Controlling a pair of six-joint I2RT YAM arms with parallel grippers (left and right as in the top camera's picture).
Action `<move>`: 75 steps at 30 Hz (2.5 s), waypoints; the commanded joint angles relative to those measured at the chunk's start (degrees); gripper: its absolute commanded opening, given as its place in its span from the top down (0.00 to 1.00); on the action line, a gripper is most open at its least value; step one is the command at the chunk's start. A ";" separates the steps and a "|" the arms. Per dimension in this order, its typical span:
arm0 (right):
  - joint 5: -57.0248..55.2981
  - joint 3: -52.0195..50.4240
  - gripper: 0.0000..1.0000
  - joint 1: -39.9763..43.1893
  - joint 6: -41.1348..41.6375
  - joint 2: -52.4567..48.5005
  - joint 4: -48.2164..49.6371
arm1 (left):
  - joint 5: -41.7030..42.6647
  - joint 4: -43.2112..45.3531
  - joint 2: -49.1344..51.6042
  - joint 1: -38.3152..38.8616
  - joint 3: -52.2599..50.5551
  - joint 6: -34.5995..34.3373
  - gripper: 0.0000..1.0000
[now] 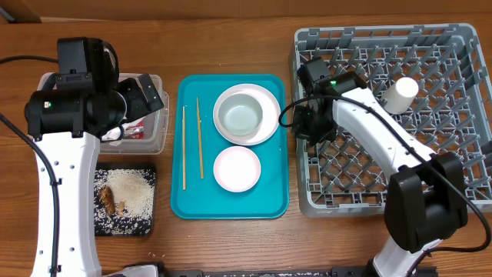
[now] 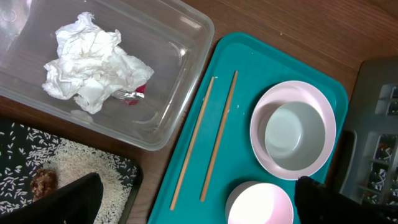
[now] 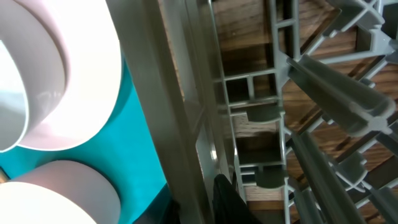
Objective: Sort waste into correct bins and load items into the dishwasher
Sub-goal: 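Swing the right gripper left across the rack toward the teal tray, then lower the right gripper onto the rim of the grey bowl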
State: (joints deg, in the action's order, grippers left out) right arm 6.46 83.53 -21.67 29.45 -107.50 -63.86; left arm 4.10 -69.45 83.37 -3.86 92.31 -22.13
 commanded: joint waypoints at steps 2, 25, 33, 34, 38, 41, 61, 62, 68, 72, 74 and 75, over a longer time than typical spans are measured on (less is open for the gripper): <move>1.92 0.22 0.83 -1.79 4.90 0.15 -1.88 | -0.02 0.04 -0.13 0.13 0.81 -0.37 0.00; -1.25 21.49 0.00 -2.58 0.13 0.20 -6.86 | -0.04 0.04 -0.13 0.13 0.81 -0.37 0.00; 11.63 20.81 0.11 -3.02 0.11 0.11 0.94 | -0.04 0.04 -0.13 0.13 0.81 -0.37 0.00; 11.56 20.50 0.19 -3.28 0.09 0.11 1.81 | -0.04 0.04 -0.13 0.13 0.81 -0.37 0.00; 9.62 18.75 0.72 -5.18 0.11 0.09 6.40 | -0.04 0.04 -0.13 0.13 0.81 -0.37 0.00; 4.90 17.20 0.95 -7.74 0.09 0.02 10.21 | -0.04 0.04 -0.13 0.13 0.81 -0.37 0.00; -17.97 2.62 0.71 -23.15 -2.38 -0.33 36.85 | -0.04 0.04 -0.11 0.13 0.81 -0.37 0.00; -18.01 2.16 0.63 -23.23 -3.06 -0.63 37.73 | -0.04 0.04 -0.13 0.13 0.81 -0.37 0.00; -18.08 2.14 0.36 -23.21 -4.46 -4.37 39.21 | -0.04 0.04 -0.13 0.13 0.81 -0.37 0.00; -18.08 2.14 0.36 -23.15 -4.57 -7.48 41.09 | -0.04 0.04 -0.13 0.13 0.81 -0.37 0.00; -17.99 2.14 0.36 -23.17 -5.99 -8.61 41.75 | -0.04 0.07 -0.11 0.13 0.81 -0.37 0.00; -17.99 2.14 0.36 -23.17 -6.51 -9.03 41.99 | -0.04 0.04 -0.13 0.13 0.81 -0.37 0.00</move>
State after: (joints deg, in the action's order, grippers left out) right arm -10.90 85.97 -44.66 25.04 -114.65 -22.96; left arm 4.10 -69.45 83.37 -3.86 92.31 -22.13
